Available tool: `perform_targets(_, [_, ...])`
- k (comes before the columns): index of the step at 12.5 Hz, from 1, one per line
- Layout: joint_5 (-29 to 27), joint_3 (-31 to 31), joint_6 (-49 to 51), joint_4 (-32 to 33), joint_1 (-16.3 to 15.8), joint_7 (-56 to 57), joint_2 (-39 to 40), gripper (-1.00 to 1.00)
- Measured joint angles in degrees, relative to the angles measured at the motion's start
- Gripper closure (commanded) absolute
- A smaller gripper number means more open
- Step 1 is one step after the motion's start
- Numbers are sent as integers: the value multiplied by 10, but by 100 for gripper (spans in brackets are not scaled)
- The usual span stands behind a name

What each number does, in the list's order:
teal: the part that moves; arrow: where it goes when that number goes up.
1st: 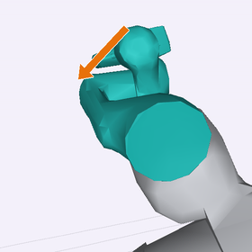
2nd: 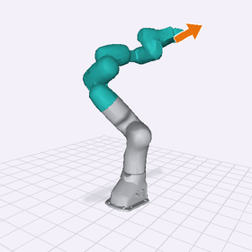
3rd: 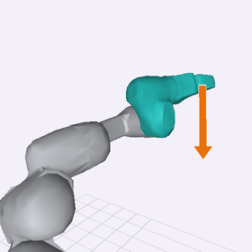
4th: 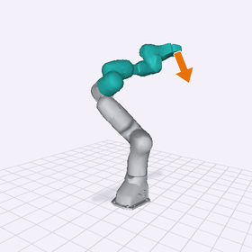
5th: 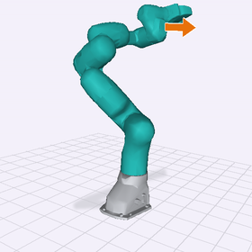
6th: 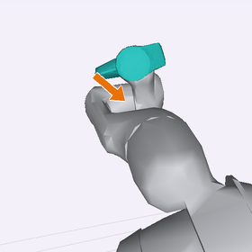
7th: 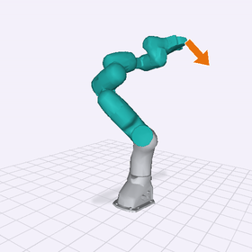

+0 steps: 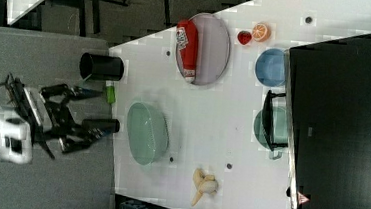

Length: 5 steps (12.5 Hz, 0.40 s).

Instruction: Drag strainer right to left.

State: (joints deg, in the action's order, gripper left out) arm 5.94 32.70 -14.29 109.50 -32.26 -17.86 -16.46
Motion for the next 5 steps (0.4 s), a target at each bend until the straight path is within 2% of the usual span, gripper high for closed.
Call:
perform_targets(2, [17,47,32,-3,24,62,-24,-100])
perform_targets(5, [19,63,54,7,56,90,-13,-100])
